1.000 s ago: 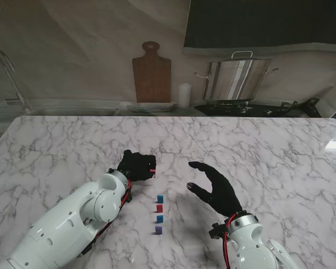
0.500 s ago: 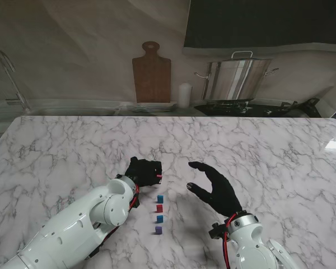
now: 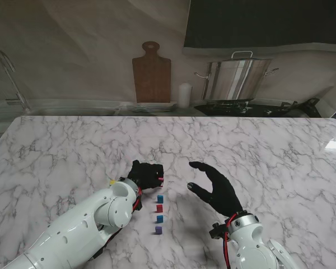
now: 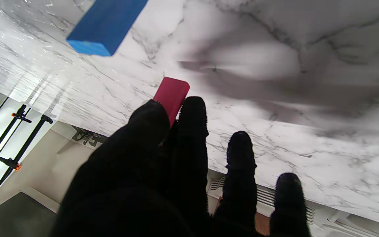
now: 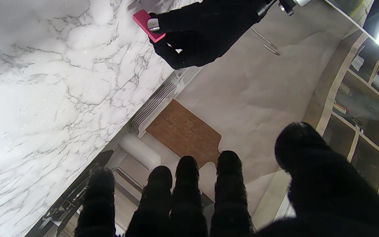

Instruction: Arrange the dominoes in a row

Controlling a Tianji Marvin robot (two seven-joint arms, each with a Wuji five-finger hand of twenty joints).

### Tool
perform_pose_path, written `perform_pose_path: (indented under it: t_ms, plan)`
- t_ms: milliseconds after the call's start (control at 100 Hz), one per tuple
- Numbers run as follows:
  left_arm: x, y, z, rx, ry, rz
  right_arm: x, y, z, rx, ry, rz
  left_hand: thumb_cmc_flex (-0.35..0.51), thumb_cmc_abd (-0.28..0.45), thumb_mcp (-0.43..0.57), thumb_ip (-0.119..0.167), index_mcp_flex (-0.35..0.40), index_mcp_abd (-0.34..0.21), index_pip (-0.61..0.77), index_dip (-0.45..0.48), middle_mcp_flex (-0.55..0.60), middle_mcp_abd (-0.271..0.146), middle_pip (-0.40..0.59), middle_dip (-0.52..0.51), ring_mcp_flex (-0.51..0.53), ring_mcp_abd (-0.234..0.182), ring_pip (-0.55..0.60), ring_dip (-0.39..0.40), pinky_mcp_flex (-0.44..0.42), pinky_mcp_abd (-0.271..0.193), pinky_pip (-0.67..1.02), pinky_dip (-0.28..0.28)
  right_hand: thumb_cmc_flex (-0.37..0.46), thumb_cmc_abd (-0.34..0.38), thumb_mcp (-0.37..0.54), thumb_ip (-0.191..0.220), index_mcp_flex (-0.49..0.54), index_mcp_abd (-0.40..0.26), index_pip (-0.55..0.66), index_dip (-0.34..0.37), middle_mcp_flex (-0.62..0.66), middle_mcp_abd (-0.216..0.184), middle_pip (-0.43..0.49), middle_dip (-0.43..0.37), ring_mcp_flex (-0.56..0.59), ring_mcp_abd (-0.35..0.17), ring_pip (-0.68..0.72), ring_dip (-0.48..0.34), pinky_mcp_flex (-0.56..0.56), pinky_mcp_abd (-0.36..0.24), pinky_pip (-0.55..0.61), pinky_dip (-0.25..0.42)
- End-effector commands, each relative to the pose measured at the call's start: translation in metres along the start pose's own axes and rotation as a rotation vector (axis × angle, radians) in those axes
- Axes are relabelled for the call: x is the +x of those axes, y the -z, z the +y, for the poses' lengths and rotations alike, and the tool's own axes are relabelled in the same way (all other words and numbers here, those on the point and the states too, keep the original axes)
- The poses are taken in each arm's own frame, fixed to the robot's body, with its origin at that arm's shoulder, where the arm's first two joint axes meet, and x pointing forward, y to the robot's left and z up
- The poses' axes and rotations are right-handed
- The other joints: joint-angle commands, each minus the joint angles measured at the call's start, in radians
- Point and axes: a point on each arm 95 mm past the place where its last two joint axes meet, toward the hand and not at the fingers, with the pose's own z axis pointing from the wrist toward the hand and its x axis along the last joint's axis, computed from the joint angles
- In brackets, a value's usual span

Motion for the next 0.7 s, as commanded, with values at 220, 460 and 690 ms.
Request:
perform_pose_path:
  t_ms: [220, 460, 690]
  plan:
    - [0.004, 0.004, 0.011, -0.023, 0.024, 0.012, -0.001, 0.001, -0.001, 0.003, -0.002, -0.006, 0.037, 0.016, 0.024, 0.036, 0.011, 0.010, 0.058, -0.002, 0.032, -0.011, -0.004, -0.009, -0.002, -0.011, 0.012, -0.007, -0.007, 0.007, 0.033, -0.001, 0.029, 0.012, 0.018, 0.022, -0.017, -0.009, 0.014, 0.013, -0.007, -0.003, 0.015, 0.007, 0.014, -0.012, 0.000, -0.006, -0.003, -0.009, 0.008, 0.013]
    - [0.005, 0.004, 0.016, -0.033, 0.033, 0.015, -0.001, 0.002, -0.001, 0.001, -0.001, -0.006, 0.038, 0.021, 0.027, 0.035, 0.003, 0.010, 0.058, -0.001, 0.022, -0.013, -0.008, -0.014, -0.006, -0.012, 0.011, -0.007, -0.008, 0.007, 0.037, -0.007, 0.029, 0.012, 0.017, 0.021, -0.018, -0.008, 0.014, 0.013, -0.008, -0.001, 0.016, 0.007, 0.014, -0.014, 0.000, -0.006, -0.003, -0.009, 0.008, 0.013]
    - [0.005, 0.005, 0.017, -0.043, 0.031, 0.012, -0.001, 0.002, -0.001, 0.002, -0.001, -0.006, 0.038, 0.021, 0.026, 0.034, 0.002, 0.010, 0.058, -0.002, 0.022, -0.013, -0.006, -0.016, -0.012, -0.009, 0.010, -0.008, -0.009, 0.007, 0.039, -0.013, 0.028, 0.012, 0.017, 0.021, -0.017, -0.009, 0.014, 0.013, -0.007, -0.005, 0.016, 0.007, 0.013, -0.013, 0.000, -0.006, -0.003, -0.009, 0.007, 0.013]
